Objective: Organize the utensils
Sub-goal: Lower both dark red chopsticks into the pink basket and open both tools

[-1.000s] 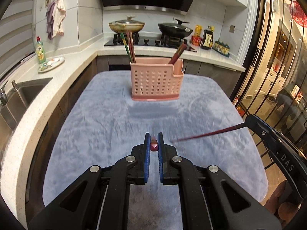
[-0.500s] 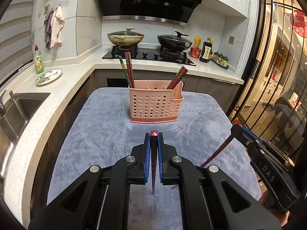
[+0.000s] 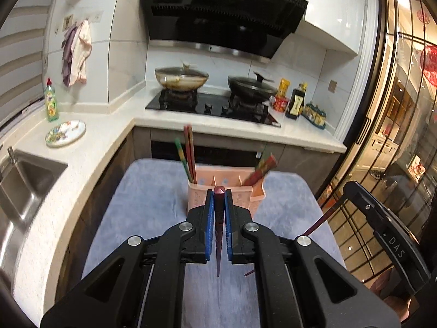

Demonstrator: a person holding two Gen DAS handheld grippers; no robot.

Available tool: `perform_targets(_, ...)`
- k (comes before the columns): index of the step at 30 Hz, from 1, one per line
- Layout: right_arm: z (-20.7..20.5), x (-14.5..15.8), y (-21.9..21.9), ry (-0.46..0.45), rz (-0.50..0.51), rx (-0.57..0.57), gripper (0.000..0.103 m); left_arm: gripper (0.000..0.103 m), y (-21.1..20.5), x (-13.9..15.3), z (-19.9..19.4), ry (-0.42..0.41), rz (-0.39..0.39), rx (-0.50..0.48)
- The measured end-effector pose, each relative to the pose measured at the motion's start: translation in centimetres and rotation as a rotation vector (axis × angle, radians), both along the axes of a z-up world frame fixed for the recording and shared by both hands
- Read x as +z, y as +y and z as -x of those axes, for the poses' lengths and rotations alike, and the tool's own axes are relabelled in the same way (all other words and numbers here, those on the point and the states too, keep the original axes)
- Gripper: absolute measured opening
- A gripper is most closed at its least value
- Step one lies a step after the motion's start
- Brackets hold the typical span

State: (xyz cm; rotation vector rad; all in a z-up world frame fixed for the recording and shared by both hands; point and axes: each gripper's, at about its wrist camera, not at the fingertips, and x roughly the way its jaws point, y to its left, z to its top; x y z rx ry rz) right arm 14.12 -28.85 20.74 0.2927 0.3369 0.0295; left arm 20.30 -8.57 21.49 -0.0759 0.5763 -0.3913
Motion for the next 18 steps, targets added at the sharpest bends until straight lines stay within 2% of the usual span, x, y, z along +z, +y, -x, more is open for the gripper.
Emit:
perform_targets(6,-5.7,4.9,-0.8,-0.08,0.008,-0.022,0.007,0.007,-0.5,4.0,-4.2,-0.091,0.034,0.046)
perform_targets(10,-9.5,6.5,-1.5,-0.1,-0.001,-0.039,0.007,0.007,-1.0,5.3,-7.1,-0.128,0.052,0.07)
perform_targets(13,-11.8,6.4,-1.7,-0.089,0.004,-0.051,0.007,0.007,-1.4,5.4,-9.0,-0.138,0.064,0.075)
perform_targets(18,-15.7,3.4,-2.4,-0.018,0.001,-0.059,0.007,0.007,-2.2,3.5,-11.9,-0.109,0.049,0.08)
